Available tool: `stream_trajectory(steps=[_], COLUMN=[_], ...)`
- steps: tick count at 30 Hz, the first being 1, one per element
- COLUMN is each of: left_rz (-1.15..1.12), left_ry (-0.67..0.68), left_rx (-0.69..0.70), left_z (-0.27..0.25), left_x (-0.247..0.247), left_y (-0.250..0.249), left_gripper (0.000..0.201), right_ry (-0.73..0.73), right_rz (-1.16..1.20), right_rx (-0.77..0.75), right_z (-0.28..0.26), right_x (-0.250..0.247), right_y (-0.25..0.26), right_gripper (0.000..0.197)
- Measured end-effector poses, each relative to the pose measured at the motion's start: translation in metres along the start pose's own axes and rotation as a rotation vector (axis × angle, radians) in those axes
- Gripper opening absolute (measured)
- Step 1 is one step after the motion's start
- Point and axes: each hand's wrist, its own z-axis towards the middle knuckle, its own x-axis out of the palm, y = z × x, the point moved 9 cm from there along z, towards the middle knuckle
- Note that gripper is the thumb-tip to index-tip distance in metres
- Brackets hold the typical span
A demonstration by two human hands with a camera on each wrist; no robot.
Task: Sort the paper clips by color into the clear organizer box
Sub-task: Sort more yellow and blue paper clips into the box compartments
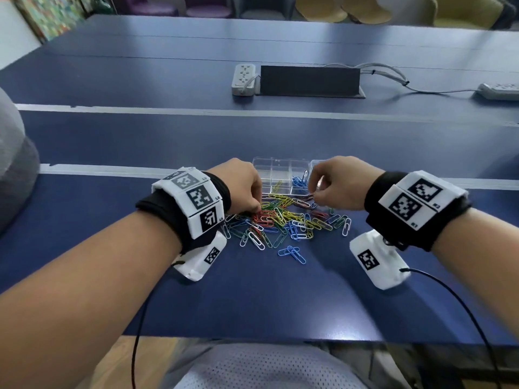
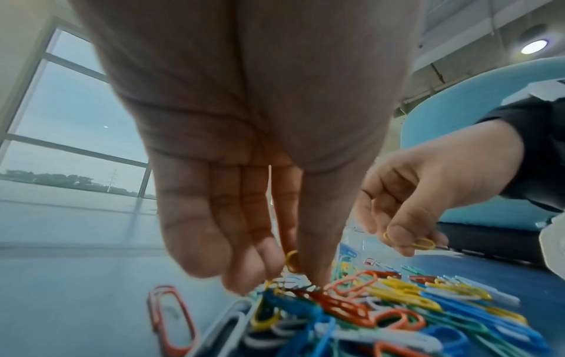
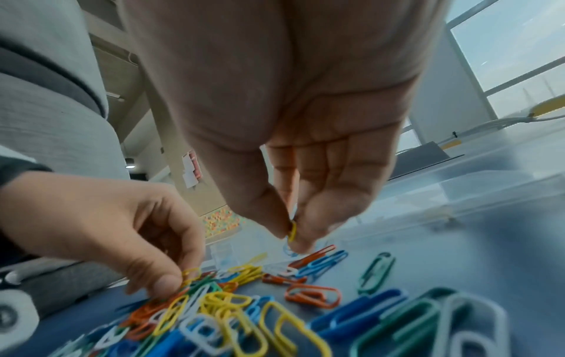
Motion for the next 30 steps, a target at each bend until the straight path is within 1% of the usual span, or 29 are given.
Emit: stream_trajectory(steps=[3,5,7,11,13,16,18,19,21,22,26,28,30], left_rz=[-0.034,-0.069,-0.118,-0.205,-0.206,-0.17,-0.148,-0.142,-0.126,-0.111,-0.066,-0.062,-0.053], left_ry=[-0.012,-0.016,-0.017,-0.012,-0.018,-0.038,-0.047,-0.045,-0.035,-0.031,-0.044,-0.044,-0.032], left_rx=[-0.002,-0.006,-0.014,-0.022,-0.028,-0.037,-0.036,-0.04,-0.059,-0.073,-0.126,-0.107,-0.077], left_z=[-0.001,-0.002,-0.003,-0.003,-0.004,-0.003,-0.003,-0.003,-0.004,-0.005,-0.005,-0.005,-0.004], left_x=[-0.003,-0.005,-0.005,-0.004,-0.004,-0.006,-0.006,-0.007,-0.008,-0.008,-0.008,-0.007,-0.005], left_y=[0.001,0.001,0.003,0.004,0.003,0.003,0.005,0.006,0.01,0.012,0.025,0.025,0.022], left_gripper=[0.01,0.014,0.018,0.013,0.012,0.01,0.015,0.019,0.024,0.024,0.012,0.009,0.01], right_ry=[-0.017,-0.026,-0.031,-0.025,-0.022,0.013,0.008,0.002,0.015,0.013,-0.045,-0.063,-0.02], right_rz=[-0.016,-0.042,-0.092,-0.27,-0.316,-0.35,-0.372,-0.369,-0.321,-0.284,-0.146,-0.045,0.108], right_rx=[-0.099,-0.161,-0.176,-0.219,-0.252,-0.275,-0.267,-0.249,-0.203,-0.189,-0.203,-0.156,-0.078], right_z=[-0.005,-0.006,-0.003,0.004,0.005,0.006,0.009,0.01,0.009,0.008,0.006,0.008,0.01], right_x=[0.003,0.006,0.008,0.016,0.019,0.022,0.022,0.02,0.018,0.015,0.004,0.0,0.0], right_y=[0.018,0.032,0.042,0.06,0.068,0.074,0.072,0.069,0.06,0.056,0.047,0.039,0.029], right_gripper=[0.026,0.031,0.031,0.023,0.021,0.024,0.02,0.02,0.025,0.022,0.019,0.017,0.011])
